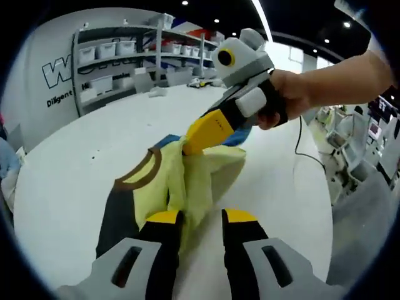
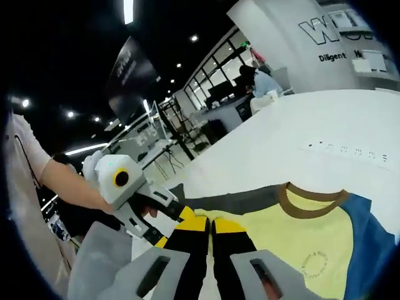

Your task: Fold the garment on the visible template until the final outline fits inside the template.

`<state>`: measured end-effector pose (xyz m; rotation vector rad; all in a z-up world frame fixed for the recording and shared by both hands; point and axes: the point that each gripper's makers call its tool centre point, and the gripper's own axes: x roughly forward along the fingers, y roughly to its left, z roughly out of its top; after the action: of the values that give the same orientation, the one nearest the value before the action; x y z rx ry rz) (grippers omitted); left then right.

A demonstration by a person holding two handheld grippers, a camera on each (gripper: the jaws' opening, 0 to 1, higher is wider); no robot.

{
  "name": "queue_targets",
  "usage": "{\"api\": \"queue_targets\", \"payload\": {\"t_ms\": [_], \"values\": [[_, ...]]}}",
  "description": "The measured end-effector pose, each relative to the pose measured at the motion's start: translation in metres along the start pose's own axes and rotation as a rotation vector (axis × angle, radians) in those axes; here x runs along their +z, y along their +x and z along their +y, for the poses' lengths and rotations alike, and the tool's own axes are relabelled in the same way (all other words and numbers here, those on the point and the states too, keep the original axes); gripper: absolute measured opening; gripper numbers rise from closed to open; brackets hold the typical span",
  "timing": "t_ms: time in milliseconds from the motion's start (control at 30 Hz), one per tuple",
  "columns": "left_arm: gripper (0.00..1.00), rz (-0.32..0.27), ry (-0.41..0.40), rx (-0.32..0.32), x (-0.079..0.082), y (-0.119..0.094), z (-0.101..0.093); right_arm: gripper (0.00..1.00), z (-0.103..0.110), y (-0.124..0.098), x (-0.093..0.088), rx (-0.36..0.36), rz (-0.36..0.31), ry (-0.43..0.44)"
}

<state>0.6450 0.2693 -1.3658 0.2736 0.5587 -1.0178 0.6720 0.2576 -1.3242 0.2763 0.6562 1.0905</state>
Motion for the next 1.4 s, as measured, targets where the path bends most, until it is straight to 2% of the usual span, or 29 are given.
{"api": "queue_targets", "payload": {"t_ms": [33,67,100,133,300,500,600,667,800,967,1100,1200,1300,1367,1400], "values": [[0.18,-0.031,0.022,0.034,0.009,-0.004,0.004,0.00,-0.001,-0.001,0.002,0.001,-0.013,0.023],[0.15,-0.066,0.026,0.043,0.018,-0.008,0.003,0.00,-0.001,-0.001,0.003,0.002,-0.014,0.028],[0.13,-0.072,0.013,0.030,0.019,-0.011,0.000,0.00,-0.001,-0.001,0.002,0.000,-0.012,0.028],[0.13,-0.075,0.000,0.001,0.020,-0.013,-0.007,0.00,-0.002,-0.001,0.002,-0.003,-0.005,0.032],[0.17,-0.083,0.026,-0.024,0.017,-0.021,-0.024,0.00,-0.004,-0.002,0.002,-0.007,-0.005,0.040],[0.09,-0.121,0.047,0.022,0.019,-0.033,-0.023,0.00,-0.002,-0.003,0.000,-0.018,-0.006,0.046],[0.12,-0.112,0.029,-0.004,0.014,-0.028,-0.029,0.00,0.000,-0.005,0.000,-0.011,-0.008,0.049],[0.17,-0.063,0.010,0.015,0.003,-0.020,-0.021,0.00,0.002,-0.006,-0.001,-0.009,-0.004,0.047],[0.22,-0.025,-0.031,0.048,-0.006,-0.005,-0.007,0.00,0.004,-0.008,-0.001,-0.002,-0.003,0.042],[0.26,-0.004,-0.047,0.101,-0.007,0.005,0.011,0.00,0.008,-0.009,-0.002,0.007,0.008,0.032],[0.30,0.012,-0.053,0.083,-0.008,0.012,0.010,0.00,0.012,-0.008,-0.002,0.019,0.016,0.021],[0.22,0.017,-0.063,0.031,-0.006,0.016,-0.002,0.00,0.013,-0.007,0.000,0.022,0.012,0.020],[0.14,0.030,-0.048,0.028,-0.007,0.018,-0.005,0.00,0.015,-0.007,0.002,0.026,0.009,0.018],[0.03,0.031,-0.042,0.022,-0.007,0.018,-0.007,0.00,0.018,-0.007,0.004,0.038,0.013,0.015],[0.02,0.028,-0.042,0.020,-0.005,0.017,-0.007,0.00,0.019,-0.007,0.003,0.042,0.016,0.008]]}}
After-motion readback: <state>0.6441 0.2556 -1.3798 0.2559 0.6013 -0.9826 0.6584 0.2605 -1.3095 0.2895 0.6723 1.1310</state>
